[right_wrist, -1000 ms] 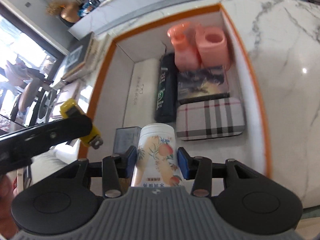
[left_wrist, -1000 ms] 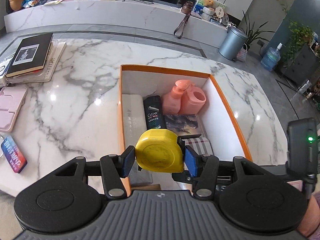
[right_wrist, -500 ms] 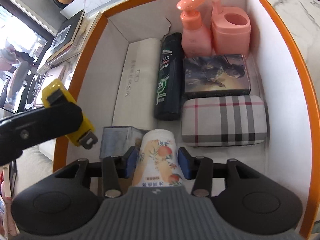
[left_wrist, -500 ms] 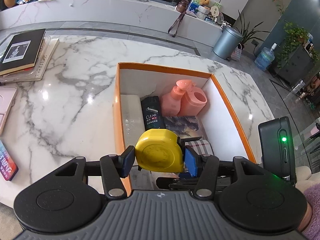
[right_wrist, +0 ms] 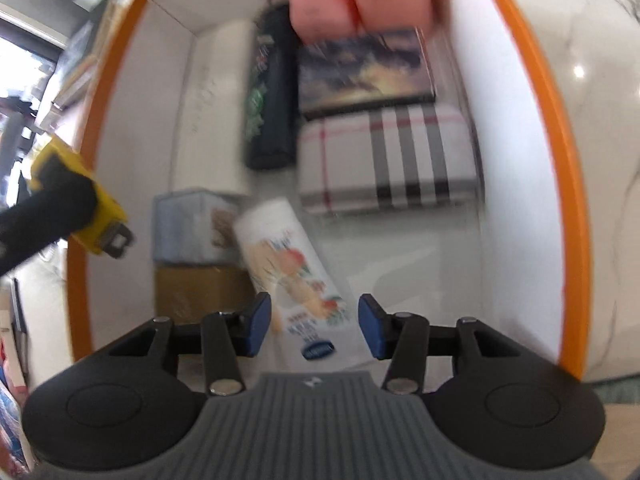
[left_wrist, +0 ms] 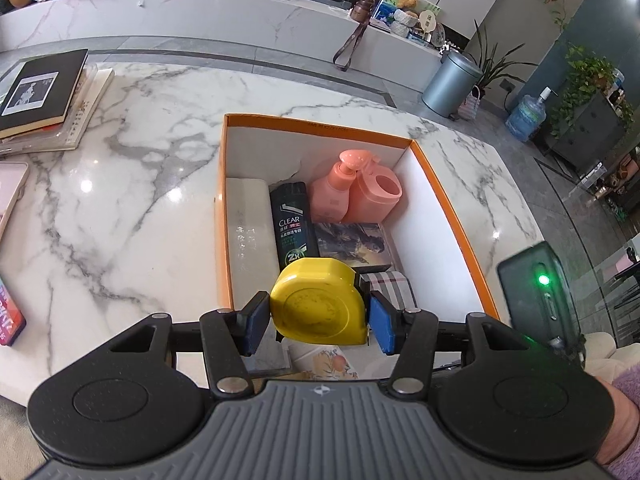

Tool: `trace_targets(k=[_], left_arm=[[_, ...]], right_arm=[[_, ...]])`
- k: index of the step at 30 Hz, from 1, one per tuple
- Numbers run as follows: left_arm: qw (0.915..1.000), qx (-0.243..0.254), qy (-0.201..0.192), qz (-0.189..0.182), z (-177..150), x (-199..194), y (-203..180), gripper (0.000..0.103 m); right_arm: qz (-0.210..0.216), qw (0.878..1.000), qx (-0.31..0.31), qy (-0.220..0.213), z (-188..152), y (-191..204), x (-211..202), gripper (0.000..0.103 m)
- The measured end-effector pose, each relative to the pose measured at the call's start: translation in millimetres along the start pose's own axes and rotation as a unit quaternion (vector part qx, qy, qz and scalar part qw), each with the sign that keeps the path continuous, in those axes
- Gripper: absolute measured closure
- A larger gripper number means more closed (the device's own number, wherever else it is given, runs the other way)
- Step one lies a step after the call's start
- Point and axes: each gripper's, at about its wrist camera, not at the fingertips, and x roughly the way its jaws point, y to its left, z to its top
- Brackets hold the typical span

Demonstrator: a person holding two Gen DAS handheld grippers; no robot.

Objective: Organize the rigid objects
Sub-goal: 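Lower the white jar and tape measure into the box, open both grippers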

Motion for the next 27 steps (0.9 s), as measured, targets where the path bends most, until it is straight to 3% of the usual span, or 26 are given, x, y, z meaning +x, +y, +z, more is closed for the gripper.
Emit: trace_targets(k=[5, 8, 11, 17, 19, 22, 27], left_arm=[[1.0, -0.005, -0.001, 0.003, 0, -1, 2, 0.043], [1.0, -0.003, -0.001, 0.003, 0, -1, 1, 0.042], [1.0, -0.001, 0.001, 0.003, 1, 1, 0, 0.042], [0.9999, 0.012, 0.011, 0.004, -1, -1, -8, 0.043], [0.9997, 0.019, 0.015, 0.004, -1, -1, -13, 0.042], [0.9994, 0.019, 0.028, 0.0, -2, 5, -22, 0.042], [0.9977, -0.003, 0.067, -0.003, -7, 28, -42, 0.042]], right_arm=[[0.019, 0.998, 0.059, 0.026, 3, -6, 11, 0.07], [0.014, 0.998, 0.066, 0.006, 3, -5, 8, 0.072], [0.021, 0.997, 0.069, -0.02, 6, -8, 1, 0.087], [0.038, 0.996, 0.072, -0.027, 2, -17, -8, 0.086], [0.039, 0.997, 0.044, -0.054, -5, -17, -25, 0.085], [0.023, 0.991, -0.001, -0.131, -17, -20, -64, 0.084], [-0.021, 0.958, -0.036, -0.282, -19, -30, -126, 0.084]])
